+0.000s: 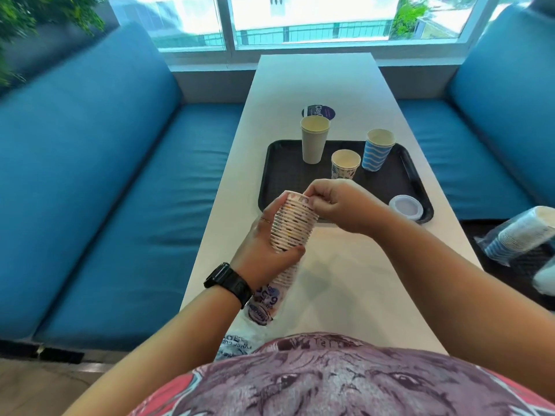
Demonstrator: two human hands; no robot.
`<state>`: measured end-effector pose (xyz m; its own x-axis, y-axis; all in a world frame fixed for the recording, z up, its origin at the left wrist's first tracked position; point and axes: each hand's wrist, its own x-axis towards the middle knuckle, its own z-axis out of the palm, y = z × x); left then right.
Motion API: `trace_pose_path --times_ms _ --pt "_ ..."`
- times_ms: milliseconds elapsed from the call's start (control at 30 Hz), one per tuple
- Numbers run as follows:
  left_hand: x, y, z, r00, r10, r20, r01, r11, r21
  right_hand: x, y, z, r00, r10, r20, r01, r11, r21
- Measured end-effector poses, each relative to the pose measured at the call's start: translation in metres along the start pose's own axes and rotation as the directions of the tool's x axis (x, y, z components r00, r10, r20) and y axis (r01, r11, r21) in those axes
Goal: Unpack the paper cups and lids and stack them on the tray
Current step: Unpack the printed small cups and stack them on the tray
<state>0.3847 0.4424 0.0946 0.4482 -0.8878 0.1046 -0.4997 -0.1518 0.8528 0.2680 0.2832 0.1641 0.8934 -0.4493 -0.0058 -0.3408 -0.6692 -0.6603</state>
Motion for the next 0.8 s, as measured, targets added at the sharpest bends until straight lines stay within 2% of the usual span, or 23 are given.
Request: trace_pose_path --times_ms 233,367,467,533,667,800 --pt "0.008 -0.01 0.001 0.999 -0.047 0.02 0.047 0.999 0.004 0.016 0.007 -0.018 0.996 0.002 -0.092 0.006 0.996 0.088" --pt "0.016 -0.014 0.002 0.997 -0.069 0.023 0.07 0.998 -0.009 0.038 0.027 -0.044 0.956 0.036 -0.291 -0.013 0.997 0.079" --pt "0.027 -0.016 0.003 0.997 -0.069 0.025 0.069 0.997 -0.014 0.058 0.044 -0.068 0.911 -0.004 -0.413 -0.032 0.996 -0.08" --pt "0.035 -0.015 0.005 0.996 -0.086 0.028 0.087 0.996 -0.029 0.074 0.06 -0.083 0.894 -0.047 -0.445 -0.054 0.976 -0.212" --pt "0.052 -0.014 0.007 0.992 -0.118 0.04 0.118 0.993 -0.016 0.098 0.094 -0.099 0.892 -0.103 -0.441 -0.089 0.915 -0.393" --pt "0.065 -0.02 0.006 0.992 -0.122 0.014 0.122 0.992 -0.014 0.108 0.118 -0.09 0.912 -0.103 -0.397 -0.091 0.892 -0.442"
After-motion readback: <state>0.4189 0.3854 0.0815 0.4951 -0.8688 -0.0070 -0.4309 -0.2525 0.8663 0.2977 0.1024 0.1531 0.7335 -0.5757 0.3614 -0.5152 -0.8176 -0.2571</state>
